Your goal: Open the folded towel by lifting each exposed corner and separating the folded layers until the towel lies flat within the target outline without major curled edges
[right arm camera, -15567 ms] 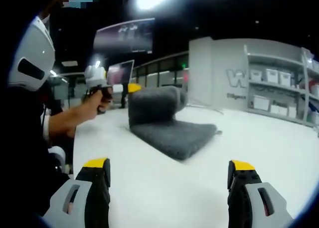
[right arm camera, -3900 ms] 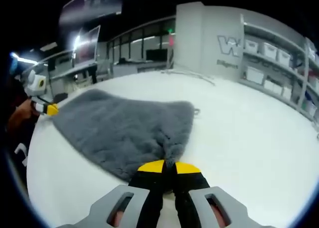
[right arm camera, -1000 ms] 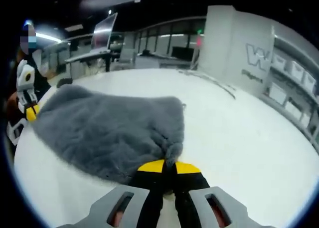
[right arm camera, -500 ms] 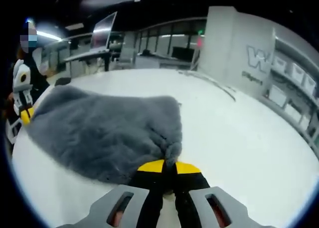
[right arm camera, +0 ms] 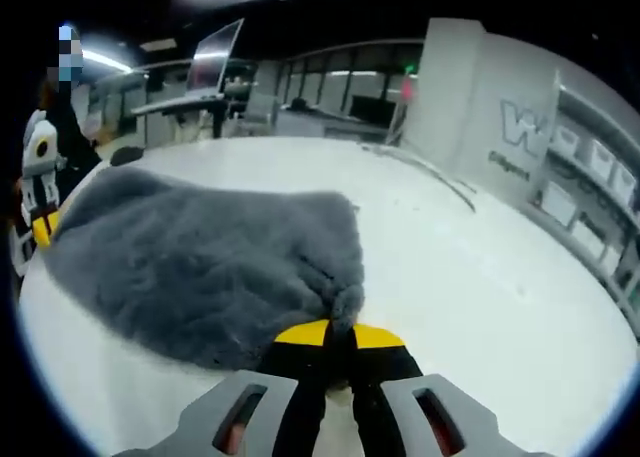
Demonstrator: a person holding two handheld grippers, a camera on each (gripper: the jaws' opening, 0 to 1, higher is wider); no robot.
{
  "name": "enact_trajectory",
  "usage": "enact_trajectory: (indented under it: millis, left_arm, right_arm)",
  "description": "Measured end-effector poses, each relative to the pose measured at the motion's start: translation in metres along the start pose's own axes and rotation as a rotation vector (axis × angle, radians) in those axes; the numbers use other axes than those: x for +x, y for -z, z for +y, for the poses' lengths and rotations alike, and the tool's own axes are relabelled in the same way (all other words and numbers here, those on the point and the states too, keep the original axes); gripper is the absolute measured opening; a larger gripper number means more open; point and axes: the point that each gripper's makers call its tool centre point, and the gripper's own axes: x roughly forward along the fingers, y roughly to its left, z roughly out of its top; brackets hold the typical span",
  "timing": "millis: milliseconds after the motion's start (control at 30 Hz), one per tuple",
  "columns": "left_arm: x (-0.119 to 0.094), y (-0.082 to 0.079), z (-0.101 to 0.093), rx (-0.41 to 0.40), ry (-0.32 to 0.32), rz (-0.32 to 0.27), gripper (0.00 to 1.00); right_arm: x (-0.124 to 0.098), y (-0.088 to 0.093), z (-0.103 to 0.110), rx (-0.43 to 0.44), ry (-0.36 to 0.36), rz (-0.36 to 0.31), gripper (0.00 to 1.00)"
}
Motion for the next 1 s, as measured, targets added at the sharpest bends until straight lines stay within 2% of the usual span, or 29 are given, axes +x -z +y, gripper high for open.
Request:
enact_trajectory:
  millis: [533, 1000]
  left_arm:
    - [0.006, -0.001, -0.01, -0.006, 0.042, -0.024, 0.03]
    - [0.014, -0.003, -0.022, -0.004, 0.076, -0.026, 0.03]
  right_arm:
    - [0.007, -0.004, -0.003, -0.002, -0.006, -0.01, 0.02]
    - [0.022, -0.013, -0.007, -0.057, -0.013, -0.004, 0.02]
